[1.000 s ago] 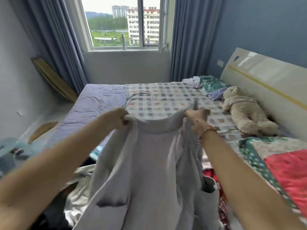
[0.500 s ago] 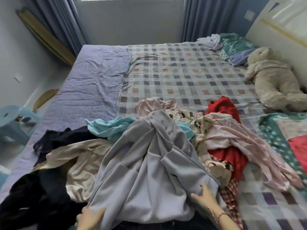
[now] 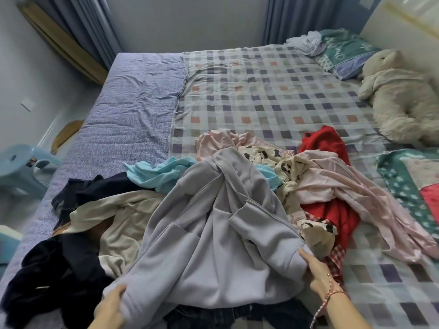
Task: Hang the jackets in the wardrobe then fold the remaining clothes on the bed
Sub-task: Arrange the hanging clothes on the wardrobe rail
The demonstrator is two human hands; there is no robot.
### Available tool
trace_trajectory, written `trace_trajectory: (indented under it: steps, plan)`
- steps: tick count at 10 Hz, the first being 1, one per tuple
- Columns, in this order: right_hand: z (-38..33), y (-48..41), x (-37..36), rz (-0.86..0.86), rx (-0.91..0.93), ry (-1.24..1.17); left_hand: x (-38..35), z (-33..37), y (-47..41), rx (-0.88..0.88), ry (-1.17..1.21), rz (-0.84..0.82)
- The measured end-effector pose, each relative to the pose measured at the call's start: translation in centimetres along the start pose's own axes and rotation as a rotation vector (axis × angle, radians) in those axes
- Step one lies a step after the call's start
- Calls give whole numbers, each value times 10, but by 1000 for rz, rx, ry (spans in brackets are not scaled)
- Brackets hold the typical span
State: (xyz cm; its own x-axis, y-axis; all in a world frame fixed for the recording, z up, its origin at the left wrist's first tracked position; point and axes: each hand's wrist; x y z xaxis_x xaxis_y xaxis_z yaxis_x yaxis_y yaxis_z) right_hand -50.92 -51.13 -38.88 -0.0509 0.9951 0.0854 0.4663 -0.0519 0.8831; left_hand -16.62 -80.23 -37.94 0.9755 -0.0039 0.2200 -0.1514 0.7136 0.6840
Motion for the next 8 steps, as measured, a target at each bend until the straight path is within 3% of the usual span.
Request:
trace_trajectory:
  steps: [1,2,3,4,5,6,7,8]
  plan:
    - [-21,45,-10,-81,150,7,-13,53,64,-108,-10,-86]
    - [-19,92,-16,-134,738,248,-25,73,108,-600,-204,-243]
    - [20,124,-17,-172,1399,767,-35,44,140,-1151,-679,-622]
    - [73,101,-14,-151,1467,1202,-41,-36,137,-981,-1070,-762]
    - [117,85,-8,-32,782,1169,-42,-86,145,-649,-1195,-655]
    - [135,81,-11,-54,158,546,-38,-119,149,-255,-978,-431]
    - [139,89,-17,-245,-217,118,-47,-123,152,112,-557,-228]
    - [133,96,-23,-357,-358,37,-53,-122,162,377,-23,-43]
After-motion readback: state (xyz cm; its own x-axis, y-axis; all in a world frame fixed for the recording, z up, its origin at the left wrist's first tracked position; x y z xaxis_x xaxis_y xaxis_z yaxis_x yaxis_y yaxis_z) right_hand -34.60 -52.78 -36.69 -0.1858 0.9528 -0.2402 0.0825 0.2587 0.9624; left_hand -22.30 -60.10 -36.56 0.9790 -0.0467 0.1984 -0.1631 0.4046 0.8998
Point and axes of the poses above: each hand's wrist, its own y-axis away from the middle knuckle, its own x-axis out of the back of the hand, z = x × y, and after that the axes turned 5 degrees about -x, right-handed
